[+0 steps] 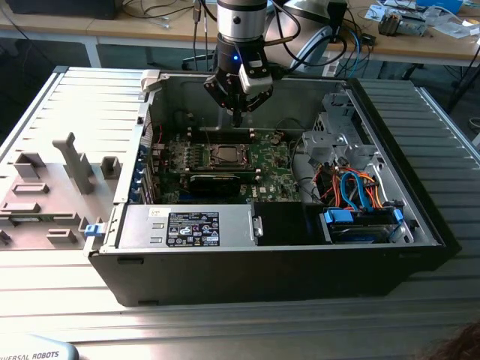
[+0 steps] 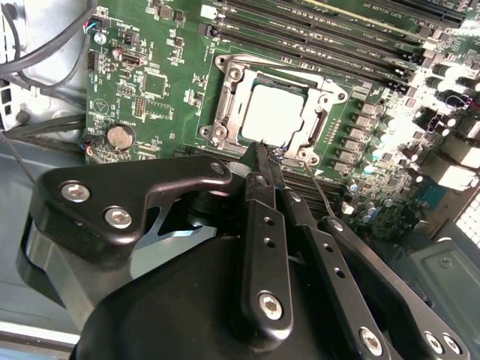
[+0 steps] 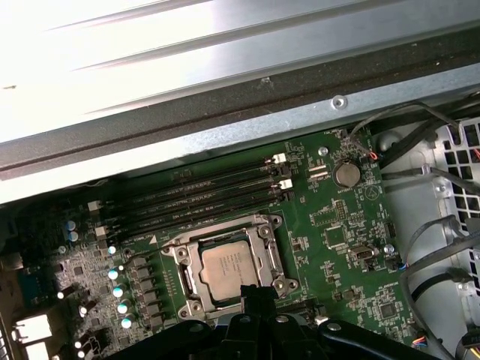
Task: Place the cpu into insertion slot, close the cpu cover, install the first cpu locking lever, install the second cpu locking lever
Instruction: 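Install the first cpu locking lever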
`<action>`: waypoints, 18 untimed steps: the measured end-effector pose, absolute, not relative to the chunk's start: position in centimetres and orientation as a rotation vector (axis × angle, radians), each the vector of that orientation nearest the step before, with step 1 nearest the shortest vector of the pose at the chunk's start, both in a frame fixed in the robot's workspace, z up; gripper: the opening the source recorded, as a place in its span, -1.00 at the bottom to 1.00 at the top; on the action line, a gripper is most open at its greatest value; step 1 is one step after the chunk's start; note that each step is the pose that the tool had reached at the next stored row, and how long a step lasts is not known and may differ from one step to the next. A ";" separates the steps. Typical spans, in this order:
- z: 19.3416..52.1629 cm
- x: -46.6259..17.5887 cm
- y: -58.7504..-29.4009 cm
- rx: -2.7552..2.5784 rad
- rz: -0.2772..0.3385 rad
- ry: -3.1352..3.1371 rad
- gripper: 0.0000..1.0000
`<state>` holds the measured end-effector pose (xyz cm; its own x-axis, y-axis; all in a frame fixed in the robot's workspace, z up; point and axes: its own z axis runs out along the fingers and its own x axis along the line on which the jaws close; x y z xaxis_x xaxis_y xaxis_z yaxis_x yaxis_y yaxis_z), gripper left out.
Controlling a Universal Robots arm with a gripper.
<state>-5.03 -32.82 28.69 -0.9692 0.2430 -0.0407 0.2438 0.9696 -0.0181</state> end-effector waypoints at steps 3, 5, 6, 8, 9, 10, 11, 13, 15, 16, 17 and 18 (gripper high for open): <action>28.7 -5.0 -32.8 0.377 -0.035 3.080 -0.79; 28.7 -5.0 -32.8 0.376 -0.036 3.080 -0.79; 28.7 -5.0 -32.8 0.375 -0.036 3.080 -0.79; 28.7 -5.0 -32.8 0.372 -0.036 3.081 -0.79; 28.7 -5.0 -32.8 0.372 -0.036 3.081 -0.79; 28.7 -5.0 -32.8 0.370 -0.035 3.081 -0.79; 28.7 -5.0 -32.8 0.369 -0.035 3.081 -0.79; 28.7 -5.0 -32.8 0.367 -0.035 3.081 -0.79; 28.7 -5.0 -32.8 0.366 -0.035 3.081 -0.79; 28.7 -5.0 -32.8 0.365 -0.035 3.082 -0.79; 28.7 -5.0 -32.8 0.363 -0.035 3.082 -0.79; 28.7 -5.0 -32.8 0.362 -0.035 3.082 -0.79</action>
<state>-5.02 -32.81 28.68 -0.9721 0.2310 -0.0407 0.2319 0.9726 -0.0181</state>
